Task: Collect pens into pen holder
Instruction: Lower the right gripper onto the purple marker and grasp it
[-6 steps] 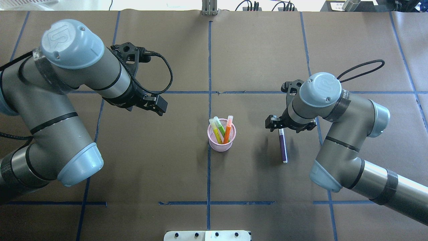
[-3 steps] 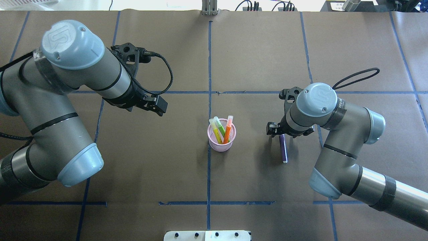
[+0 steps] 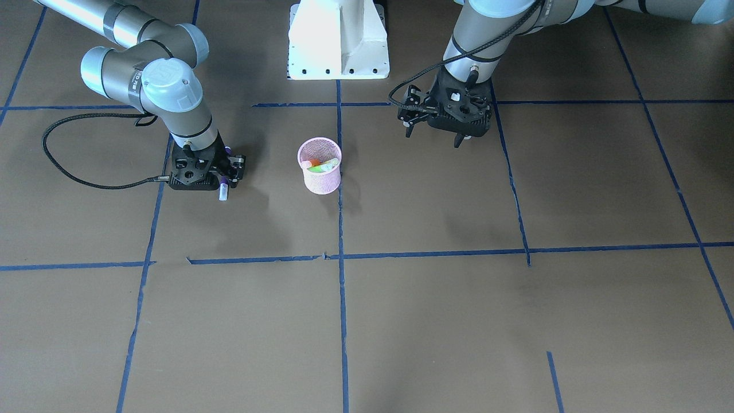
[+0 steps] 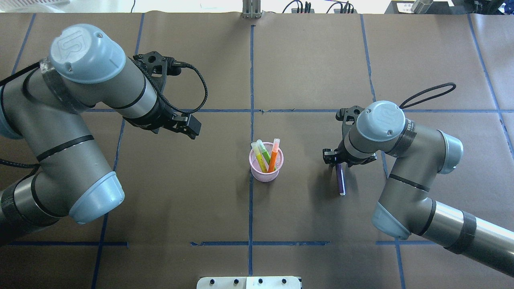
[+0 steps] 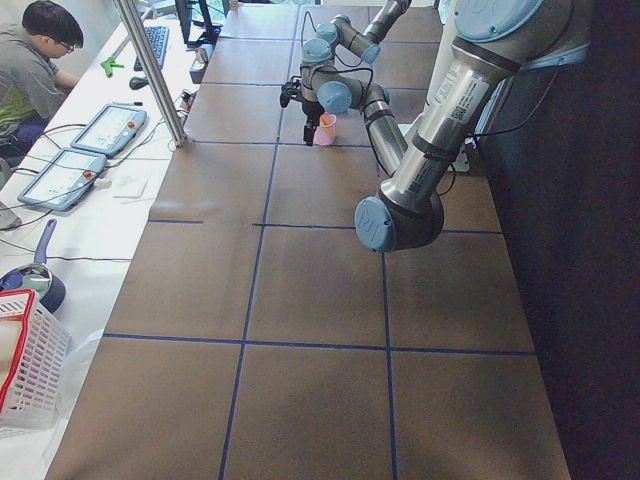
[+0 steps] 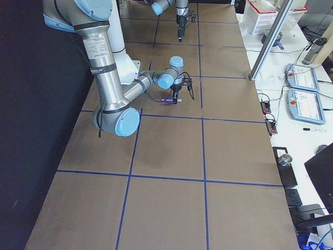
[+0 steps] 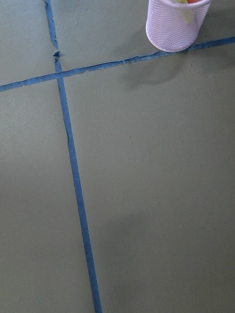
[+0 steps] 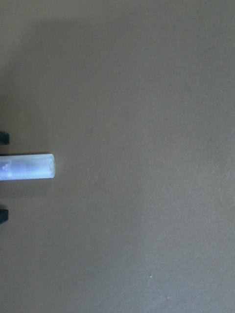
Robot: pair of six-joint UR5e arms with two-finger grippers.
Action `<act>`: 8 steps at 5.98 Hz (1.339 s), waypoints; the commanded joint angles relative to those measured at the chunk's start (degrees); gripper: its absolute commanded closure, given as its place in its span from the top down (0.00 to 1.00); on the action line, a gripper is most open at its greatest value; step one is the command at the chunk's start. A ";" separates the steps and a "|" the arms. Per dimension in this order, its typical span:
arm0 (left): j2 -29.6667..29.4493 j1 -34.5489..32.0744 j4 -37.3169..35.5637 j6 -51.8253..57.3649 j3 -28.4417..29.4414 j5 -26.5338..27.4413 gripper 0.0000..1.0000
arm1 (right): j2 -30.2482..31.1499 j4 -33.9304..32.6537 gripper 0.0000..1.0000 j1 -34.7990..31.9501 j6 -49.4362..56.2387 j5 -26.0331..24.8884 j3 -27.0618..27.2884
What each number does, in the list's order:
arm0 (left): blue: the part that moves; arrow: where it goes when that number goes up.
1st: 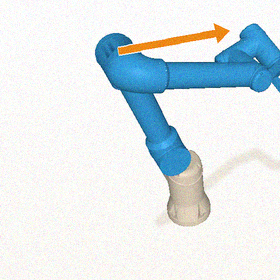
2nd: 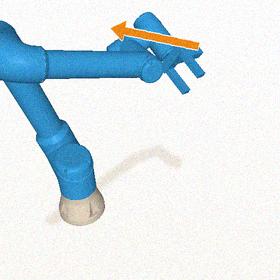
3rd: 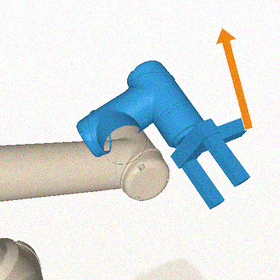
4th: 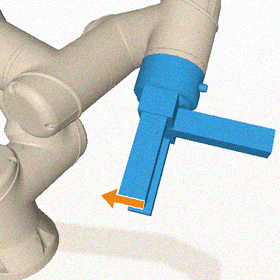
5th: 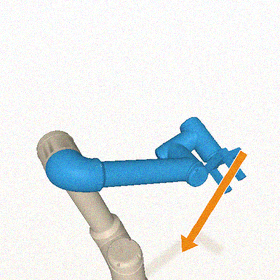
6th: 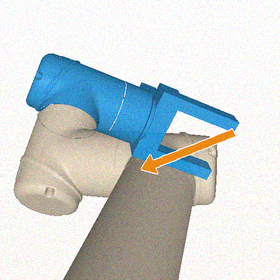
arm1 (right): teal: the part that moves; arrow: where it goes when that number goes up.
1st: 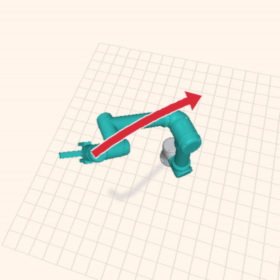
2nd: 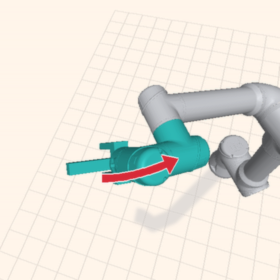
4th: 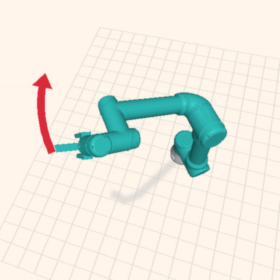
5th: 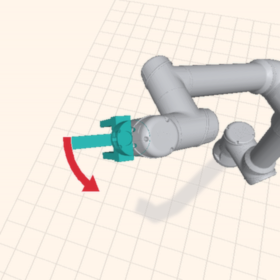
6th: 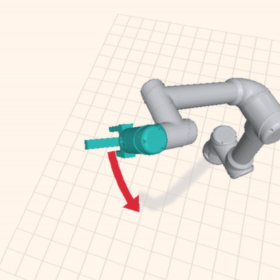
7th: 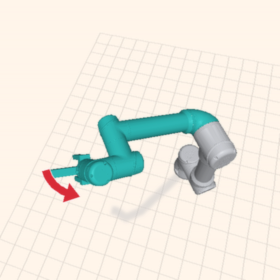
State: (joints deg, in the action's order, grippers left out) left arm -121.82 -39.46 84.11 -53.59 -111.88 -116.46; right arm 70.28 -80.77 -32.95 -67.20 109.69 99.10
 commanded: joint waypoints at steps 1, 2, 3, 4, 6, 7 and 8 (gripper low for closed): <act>0.00 0.00 0.00 -0.02 0.00 0.00 1.00 | 0.03 -0.09 0.50 0.25 0.22 0.08 -0.04; 0.00 0.00 0.00 -0.02 -0.09 0.00 1.00 | 0.03 0.00 0.50 0.42 0.22 0.08 0.04; 0.00 0.00 0.00 -0.02 0.00 0.00 1.00 | 0.03 0.00 0.48 0.69 0.22 0.08 0.04; 0.00 0.00 0.00 -0.02 0.00 0.00 1.00 | 0.03 0.00 0.47 0.78 0.22 0.17 0.22; 0.00 -0.09 0.00 0.07 -0.09 0.09 1.00 | 0.03 0.00 0.05 0.87 -0.21 0.17 0.39; 0.00 0.00 0.00 -0.02 0.00 0.09 1.00 | -0.06 0.00 0.00 0.87 -0.22 0.26 0.31; 0.00 0.00 0.00 0.07 0.09 0.09 1.00 | -0.41 0.00 0.00 0.78 -0.22 0.26 0.83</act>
State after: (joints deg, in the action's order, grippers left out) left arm -121.82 -39.49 84.11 -53.57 -111.87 -116.37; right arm 70.22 -80.86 -32.09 -67.39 109.94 99.50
